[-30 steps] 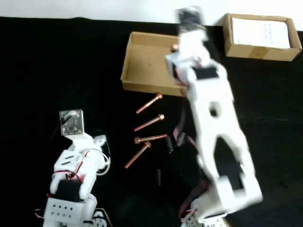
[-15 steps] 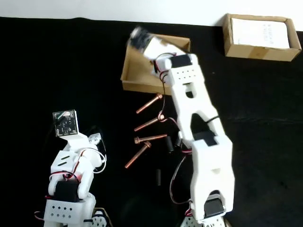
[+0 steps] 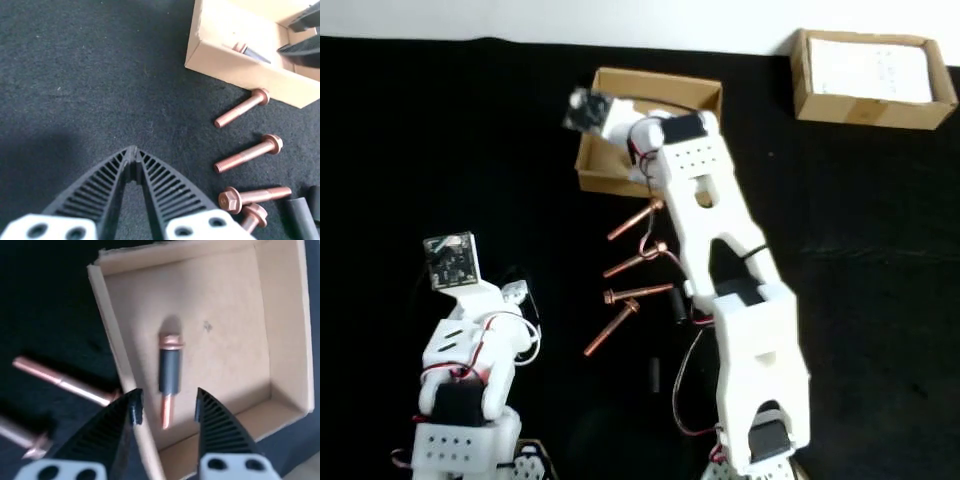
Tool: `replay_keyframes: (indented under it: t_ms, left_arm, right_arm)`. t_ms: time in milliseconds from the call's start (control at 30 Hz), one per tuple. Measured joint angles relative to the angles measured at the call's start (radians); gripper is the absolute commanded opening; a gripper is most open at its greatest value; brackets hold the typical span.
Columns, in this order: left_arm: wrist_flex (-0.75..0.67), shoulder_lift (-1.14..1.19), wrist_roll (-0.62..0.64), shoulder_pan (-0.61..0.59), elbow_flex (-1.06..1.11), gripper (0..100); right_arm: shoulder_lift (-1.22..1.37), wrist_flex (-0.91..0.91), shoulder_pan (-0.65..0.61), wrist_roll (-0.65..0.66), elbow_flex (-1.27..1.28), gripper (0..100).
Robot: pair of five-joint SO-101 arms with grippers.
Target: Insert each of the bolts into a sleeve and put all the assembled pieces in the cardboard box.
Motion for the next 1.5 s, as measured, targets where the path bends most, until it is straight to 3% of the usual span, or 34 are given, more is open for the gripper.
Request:
replay_keyframes:
  t_ms: [167, 333, 467, 600, 767, 967, 1067, 1233, 1500]
  left_arm:
    - [0.000, 0.000, 0.000, 0.000, 0.000, 1]
    - [0.000, 0.000, 0.000, 0.000, 0.000, 1]
    - [0.000, 0.000, 0.000, 0.000, 0.000, 1]
    - [0.000, 0.000, 0.000, 0.000, 0.000, 1]
    - [0.000, 0.000, 0.000, 0.000, 0.000, 1]
    - [0.000, 0.000, 0.000, -0.003, 0.000, 1]
    - [0.000, 0.000, 0.000, -0.037, 0.000, 1]
    - [0.000, 0.000, 0.000, -0.038, 0.000, 1]
    - [0.000, 0.000, 0.000, -0.038, 0.000, 1]
  right_arm:
    - [-0.132, 0.290, 0.002, -0.229, -0.107, 15.0]
    - [-0.328, 0.459, 0.025, -0.664, -0.120, 10.2]
    - [-0.535, 0.473, 0.061, -0.961, 0.057, 9.7]
    - [-0.744, 0.473, 0.069, -1.120, 0.370, 9.5]
    - [-0.990, 0.359, 0.075, -1.175, 0.832, 9.5]
    - [-1.247, 0.044, 0.078, -1.180, 1.366, 10.4]
    - [-1.298, -0.129, 0.100, -1.180, 1.579, 18.0]
    - [-1.307, -0.354, 0.146, -1.209, 1.749, 24.5]
    - [-1.297, -0.463, 0.147, -1.229, 1.797, 24.5]
